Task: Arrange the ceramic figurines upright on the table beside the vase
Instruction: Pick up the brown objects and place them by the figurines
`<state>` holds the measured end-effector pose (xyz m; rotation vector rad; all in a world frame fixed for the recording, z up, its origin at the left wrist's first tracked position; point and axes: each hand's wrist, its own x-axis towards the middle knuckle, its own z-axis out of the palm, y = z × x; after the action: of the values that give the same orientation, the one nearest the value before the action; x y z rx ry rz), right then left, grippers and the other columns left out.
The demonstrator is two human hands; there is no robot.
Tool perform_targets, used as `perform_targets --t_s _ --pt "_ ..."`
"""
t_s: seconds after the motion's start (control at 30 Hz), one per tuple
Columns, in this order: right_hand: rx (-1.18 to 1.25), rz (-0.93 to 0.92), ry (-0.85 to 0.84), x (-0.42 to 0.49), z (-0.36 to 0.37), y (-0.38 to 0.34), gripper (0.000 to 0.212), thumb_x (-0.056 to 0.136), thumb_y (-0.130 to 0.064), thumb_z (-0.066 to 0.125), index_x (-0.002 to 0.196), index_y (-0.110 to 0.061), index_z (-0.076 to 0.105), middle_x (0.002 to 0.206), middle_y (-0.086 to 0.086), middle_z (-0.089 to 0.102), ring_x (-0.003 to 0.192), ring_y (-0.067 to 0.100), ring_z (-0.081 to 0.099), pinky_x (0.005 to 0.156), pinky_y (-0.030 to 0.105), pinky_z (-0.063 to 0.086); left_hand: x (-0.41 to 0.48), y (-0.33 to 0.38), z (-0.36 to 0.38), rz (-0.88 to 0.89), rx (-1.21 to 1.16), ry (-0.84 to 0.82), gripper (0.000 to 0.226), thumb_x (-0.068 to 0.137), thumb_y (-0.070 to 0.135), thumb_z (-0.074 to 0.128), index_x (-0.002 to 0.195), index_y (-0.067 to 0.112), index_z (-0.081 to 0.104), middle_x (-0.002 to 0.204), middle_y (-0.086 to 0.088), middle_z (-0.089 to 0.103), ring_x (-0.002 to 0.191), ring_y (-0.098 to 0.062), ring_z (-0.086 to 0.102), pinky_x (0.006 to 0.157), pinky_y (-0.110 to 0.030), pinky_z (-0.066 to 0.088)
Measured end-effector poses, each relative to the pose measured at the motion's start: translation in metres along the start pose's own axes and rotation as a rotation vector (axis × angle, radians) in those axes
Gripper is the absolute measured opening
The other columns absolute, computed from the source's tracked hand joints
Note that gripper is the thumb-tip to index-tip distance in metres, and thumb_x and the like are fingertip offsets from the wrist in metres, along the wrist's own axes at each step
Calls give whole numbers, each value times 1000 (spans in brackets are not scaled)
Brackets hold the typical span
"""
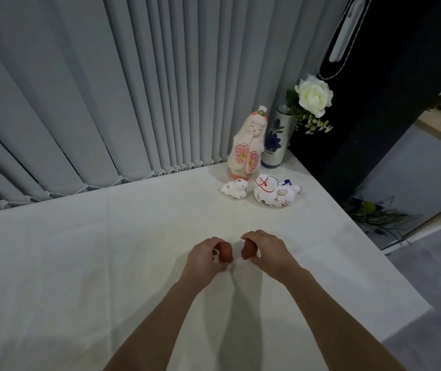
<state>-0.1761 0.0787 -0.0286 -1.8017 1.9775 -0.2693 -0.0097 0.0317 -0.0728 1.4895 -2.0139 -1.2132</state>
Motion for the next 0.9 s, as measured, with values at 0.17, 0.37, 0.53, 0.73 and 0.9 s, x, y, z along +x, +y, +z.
perform_targets --t_s 0.17,0.37,0.53,0.73,0.9 --pt "17 -14 4 0 1 0 35 81 -5 55 114 -16 58 110 3 64 101 22 59 83 27 41 6 -1 5 35 108 48 19 68 13 76 85 13 69 78 9 58 76 -12 53 62 -15 36" --pt "56 -35 91 -2 -16 0 36 81 -7 62 116 -17 59 111 -1 66 101 19 60 82 26 41 14 14 -5 81 114 47 12 67 15 76 73 20 66 81 2 66 79 -17 59 64 -17 40" --pt "66 -30 238 4 -63 5 41 80 -12 70 120 -17 59 117 0 65 106 19 60 90 28 44 40 65 -21 176 51 96 10 69 12 76 75 15 68 91 -4 76 86 -21 65 80 -30 52" --pt "17 -20 350 28 -126 33 43 78 -11 71 119 -17 60 119 2 66 106 21 61 88 22 43 89 136 -22 288 -4 172 31 68 13 81 98 7 72 95 -9 74 89 -24 67 84 -33 53" --pt "23 -3 394 61 -158 68 39 79 -7 70 116 -15 62 113 5 66 100 21 63 89 28 49 140 169 -7 322 -10 164 28 70 11 79 96 7 70 92 -9 74 87 -24 66 80 -33 53"
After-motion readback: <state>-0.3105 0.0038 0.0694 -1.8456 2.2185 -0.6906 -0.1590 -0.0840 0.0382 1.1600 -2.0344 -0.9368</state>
